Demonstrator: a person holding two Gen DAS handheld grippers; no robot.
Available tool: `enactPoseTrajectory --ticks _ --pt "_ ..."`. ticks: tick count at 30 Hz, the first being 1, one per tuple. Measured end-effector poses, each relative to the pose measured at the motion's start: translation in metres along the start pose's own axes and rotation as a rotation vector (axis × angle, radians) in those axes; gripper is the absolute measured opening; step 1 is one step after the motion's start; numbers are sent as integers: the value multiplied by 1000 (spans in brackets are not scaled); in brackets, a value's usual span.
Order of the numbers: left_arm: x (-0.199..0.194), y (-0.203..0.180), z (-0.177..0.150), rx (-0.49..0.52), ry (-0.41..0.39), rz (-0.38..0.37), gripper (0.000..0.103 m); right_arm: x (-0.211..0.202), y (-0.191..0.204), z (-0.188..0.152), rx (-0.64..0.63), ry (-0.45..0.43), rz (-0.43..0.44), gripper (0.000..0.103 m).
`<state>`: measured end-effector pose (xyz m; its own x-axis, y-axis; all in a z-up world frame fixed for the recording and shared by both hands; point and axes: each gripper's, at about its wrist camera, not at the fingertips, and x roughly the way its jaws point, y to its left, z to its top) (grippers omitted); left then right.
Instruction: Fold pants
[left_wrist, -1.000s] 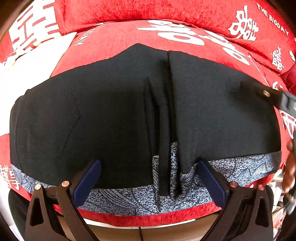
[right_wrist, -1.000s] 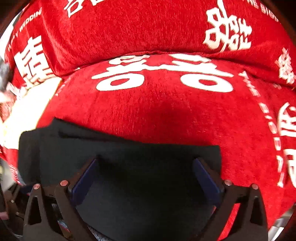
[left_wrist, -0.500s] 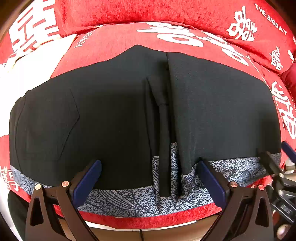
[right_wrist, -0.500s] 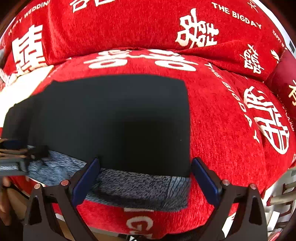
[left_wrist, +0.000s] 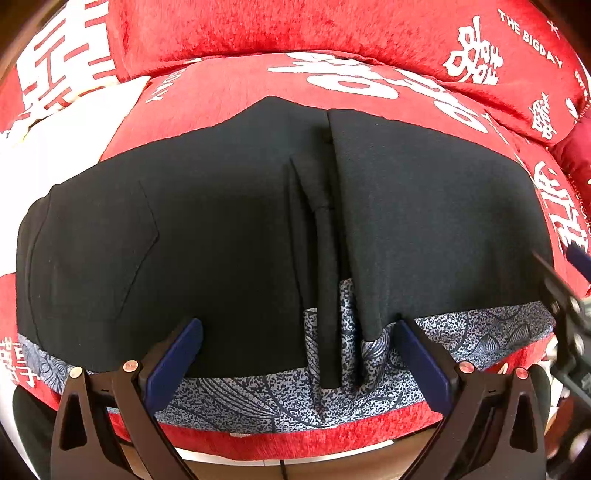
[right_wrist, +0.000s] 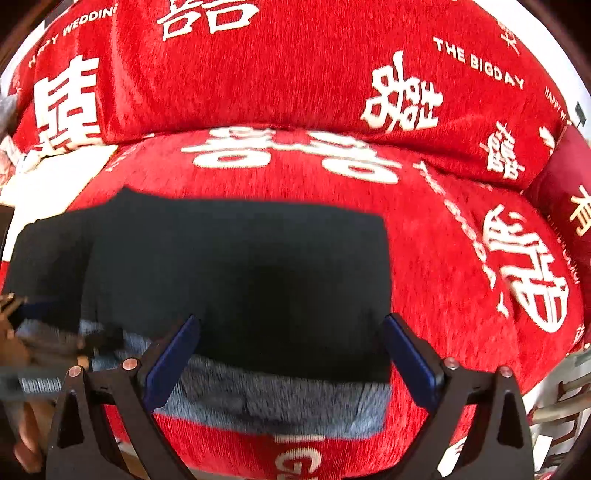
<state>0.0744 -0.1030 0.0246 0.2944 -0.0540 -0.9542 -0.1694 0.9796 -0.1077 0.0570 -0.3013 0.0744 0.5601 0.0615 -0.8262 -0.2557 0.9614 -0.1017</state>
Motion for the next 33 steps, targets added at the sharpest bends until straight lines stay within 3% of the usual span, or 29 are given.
enactPoseTrajectory --ticks 3,6,10,15,17,20,24,26,27,28,30,33 --pt "-7 7 -2 -19 1 -19 103 34 12 2 -24 146 -14 99" --pt "-28 32 -3 -72 -45 -48 103 21 20 9 -17 96 7 100" --pt "-44 78 -4 -158 -102 9 103 6 43 20 -37 44 51 100" --pt "-27 132 -11 -298 -39 36 103 19 80 28 -81 75 93 100" --pt "-18 141 -16 -291 -16 71 103 38 95 24 -107 152 83 100" --pt "-22 144 -22 -261 -42 71 103 35 95 28 -67 153 52 102" --pt "-36 163 -30 -354 -102 62 103 11 104 22 -30 68 103 102" --pt "-36 173 -35 -383 -115 98 103 16 119 13 -68 85 129 102" --pt "-30 181 -39 -399 -96 121 103 26 131 6 -118 134 129 102" --pt "-24 187 -42 -409 -79 108 103 33 140 2 -173 156 77 102" --pt "-20 199 -50 -433 -98 23 103 25 153 1 -219 98 23 102" --pt "-26 204 -61 -425 -128 11 103 7 172 16 -235 49 124 102"
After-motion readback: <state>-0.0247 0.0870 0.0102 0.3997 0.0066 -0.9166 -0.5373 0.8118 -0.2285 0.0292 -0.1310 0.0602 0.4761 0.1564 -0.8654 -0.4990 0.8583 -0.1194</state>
